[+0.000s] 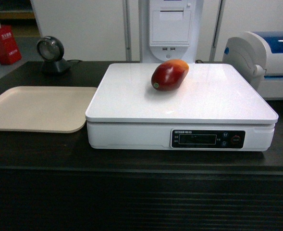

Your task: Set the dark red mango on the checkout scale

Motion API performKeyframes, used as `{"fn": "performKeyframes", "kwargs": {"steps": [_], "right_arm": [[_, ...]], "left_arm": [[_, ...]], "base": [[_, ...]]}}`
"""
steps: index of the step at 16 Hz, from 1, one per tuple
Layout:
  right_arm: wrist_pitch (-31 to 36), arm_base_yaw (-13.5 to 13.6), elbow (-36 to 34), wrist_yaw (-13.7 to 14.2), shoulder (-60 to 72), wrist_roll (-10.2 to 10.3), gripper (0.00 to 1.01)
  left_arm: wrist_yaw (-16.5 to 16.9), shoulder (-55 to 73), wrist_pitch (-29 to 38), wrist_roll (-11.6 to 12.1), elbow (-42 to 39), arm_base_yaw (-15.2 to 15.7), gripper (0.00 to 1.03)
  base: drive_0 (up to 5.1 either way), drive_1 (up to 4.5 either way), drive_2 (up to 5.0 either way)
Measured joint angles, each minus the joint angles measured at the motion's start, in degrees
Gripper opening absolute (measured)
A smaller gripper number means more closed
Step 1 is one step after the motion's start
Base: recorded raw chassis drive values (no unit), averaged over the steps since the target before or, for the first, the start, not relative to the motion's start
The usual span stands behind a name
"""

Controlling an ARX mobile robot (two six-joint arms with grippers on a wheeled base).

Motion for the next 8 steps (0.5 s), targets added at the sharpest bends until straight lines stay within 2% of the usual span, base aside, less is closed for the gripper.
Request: {"fn": "performKeyframes", "kwargs": {"steps": [8], "right_arm": [[0.0, 0.0, 0.0, 0.0, 0.0, 0.0, 0.98]], "left_arm": [[0.0, 0.0, 0.0, 0.0, 0.0, 0.0, 0.98]], "base": [[0.0, 0.0, 0.0]]}}
